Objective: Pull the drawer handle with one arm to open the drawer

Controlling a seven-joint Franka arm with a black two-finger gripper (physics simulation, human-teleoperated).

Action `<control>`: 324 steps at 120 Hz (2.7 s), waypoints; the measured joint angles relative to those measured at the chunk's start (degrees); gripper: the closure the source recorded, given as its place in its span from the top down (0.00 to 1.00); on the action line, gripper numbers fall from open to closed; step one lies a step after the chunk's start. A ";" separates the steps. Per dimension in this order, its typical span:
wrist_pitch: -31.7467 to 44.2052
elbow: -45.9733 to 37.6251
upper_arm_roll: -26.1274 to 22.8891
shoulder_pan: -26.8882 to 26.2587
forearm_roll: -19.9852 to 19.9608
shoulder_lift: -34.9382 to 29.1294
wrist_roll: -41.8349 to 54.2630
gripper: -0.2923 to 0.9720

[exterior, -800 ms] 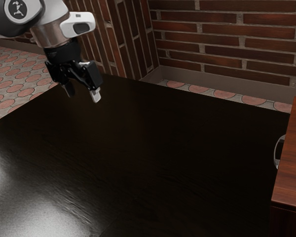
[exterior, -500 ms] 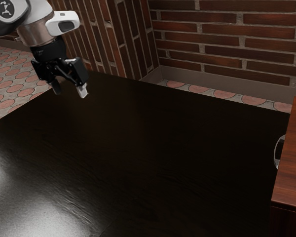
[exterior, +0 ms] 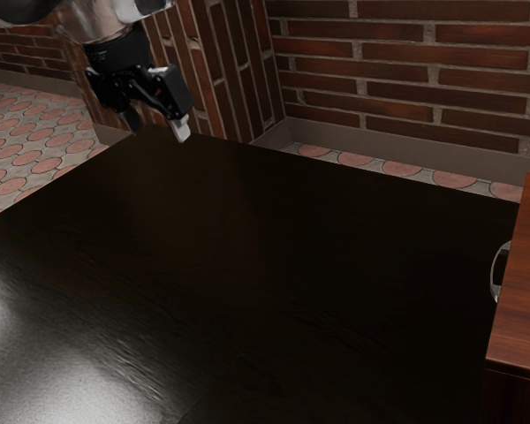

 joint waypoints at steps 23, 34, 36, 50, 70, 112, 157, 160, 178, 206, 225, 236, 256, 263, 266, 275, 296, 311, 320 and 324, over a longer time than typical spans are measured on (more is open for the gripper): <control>5.18 -0.15 -4.60 -1.28 -1.82 6.08 -1.10 0.75; 6.74 -0.15 -5.47 -2.42 -2.14 6.53 -1.52 0.75; 6.98 -0.15 -5.57 -2.68 -2.19 6.56 -1.59 0.75; 8.33 -0.15 -5.98 -4.24 -3.04 7.34 -2.07 0.75; 10.39 -0.23 -6.66 -6.82 -5.40 9.17 -3.32 0.75; 16.40 -4.39 -9.56 -9.28 -10.95 9.42 -9.49 0.75; 22.02 -4.74 -9.58 -9.34 -20.47 11.99 -13.21 0.75; 22.25 -4.77 -9.57 -9.38 -20.68 12.22 -13.38 0.75; 23.51 -5.57 -9.54 -9.85 -21.97 13.15 -14.28 0.75; 26.07 -6.49 -9.61 -11.99 -22.58 14.42 -15.20 0.75; 27.20 -6.82 -9.62 -12.69 -22.62 14.99 -15.64 0.75; 27.56 -7.05 -9.62 -12.88 -22.71 15.29 -15.86 0.74; 27.95 -7.12 -9.62 -12.93 -22.79 15.42 -16.23 0.72; 28.03 -7.01 -9.82 -13.03 -22.79 15.68 -16.34 0.71; 28.05 -6.98 -9.97 -13.09 -22.80 15.77 -16.39 0.71; 28.51 -7.00 -10.29 -13.17 -22.81 16.06 -16.51 0.71; 29.15 -7.00 -10.40 -13.07 -22.79 16.59 -16.78 0.70; 29.39 -7.01 -10.41 -13.13 -22.75 16.89 -16.98 0.69; 29.52 -7.01 -10.41 -13.10 -22.75 17.05 -17.08 0.69; 29.59 -7.01 -10.41 -13.09 -22.74 17.11 -17.11 0.69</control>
